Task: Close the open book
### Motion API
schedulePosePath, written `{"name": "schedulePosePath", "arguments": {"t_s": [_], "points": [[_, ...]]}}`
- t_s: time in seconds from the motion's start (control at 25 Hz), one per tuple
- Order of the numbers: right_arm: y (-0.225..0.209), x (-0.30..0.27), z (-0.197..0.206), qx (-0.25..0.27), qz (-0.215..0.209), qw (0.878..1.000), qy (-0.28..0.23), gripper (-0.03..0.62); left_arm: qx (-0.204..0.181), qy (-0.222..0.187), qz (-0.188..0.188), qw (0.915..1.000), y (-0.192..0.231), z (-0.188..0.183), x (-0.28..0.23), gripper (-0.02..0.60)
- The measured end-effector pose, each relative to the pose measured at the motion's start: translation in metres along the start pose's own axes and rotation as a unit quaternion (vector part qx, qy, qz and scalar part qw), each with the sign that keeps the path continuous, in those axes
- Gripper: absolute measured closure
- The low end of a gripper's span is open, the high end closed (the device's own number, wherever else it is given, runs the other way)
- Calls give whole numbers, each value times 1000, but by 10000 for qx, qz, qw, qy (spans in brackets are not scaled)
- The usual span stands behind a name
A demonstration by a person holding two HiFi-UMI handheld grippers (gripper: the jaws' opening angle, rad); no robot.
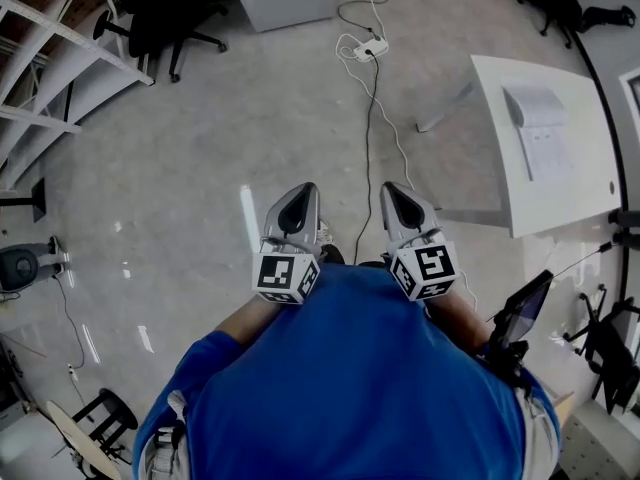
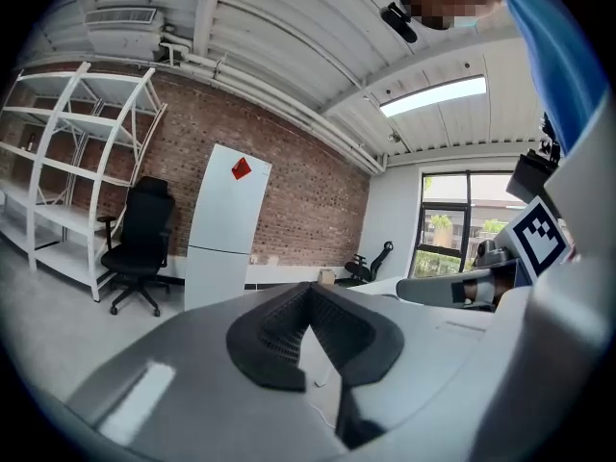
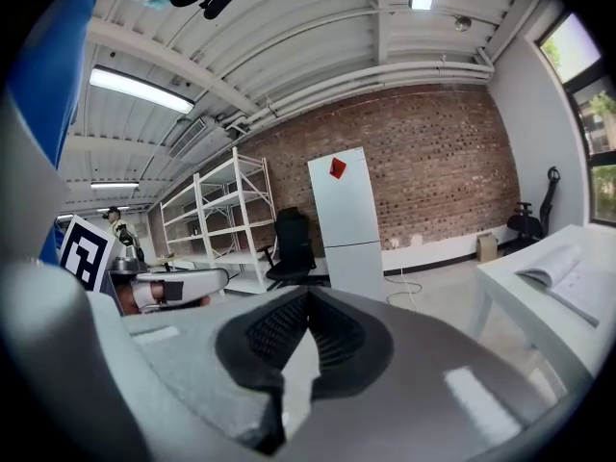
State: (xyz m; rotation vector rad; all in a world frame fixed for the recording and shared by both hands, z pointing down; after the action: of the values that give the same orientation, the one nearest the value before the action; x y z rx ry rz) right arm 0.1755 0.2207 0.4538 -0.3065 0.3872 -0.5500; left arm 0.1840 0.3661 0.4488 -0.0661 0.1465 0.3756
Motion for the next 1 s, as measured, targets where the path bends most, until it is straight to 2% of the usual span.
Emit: {"name": "schedulePosePath", "arguments": {"t_s": [0.24,0.44,0.76,1.0], "points": [[34,-64,-10,19,77,10000,59,592,247,178,70,9995,69,2,-9,575],[48,-102,-18,-24,142,9999,14,592,262,227,109,9993,109,5,-23,575],[19,-153,-40,-102,164,9997,-139,592,-37,-56,262,9996,130,-10,-89,575],[-31,-185,-83,-282,445,9973,-518,592,-305,-102,897,9955,121,-38,-177,575]]}}
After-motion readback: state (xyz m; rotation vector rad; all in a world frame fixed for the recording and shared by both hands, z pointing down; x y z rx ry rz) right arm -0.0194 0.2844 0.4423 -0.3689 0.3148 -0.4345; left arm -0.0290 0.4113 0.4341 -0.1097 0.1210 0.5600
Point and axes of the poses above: the fingertips, and each gripper's own axes: x backward along the fingers, y to its left, z out of its underside, the point moved 1 cm from there along x, backward along the fingers, and after that the axes turned 12 degrees about -x, right-handed, at the moved point
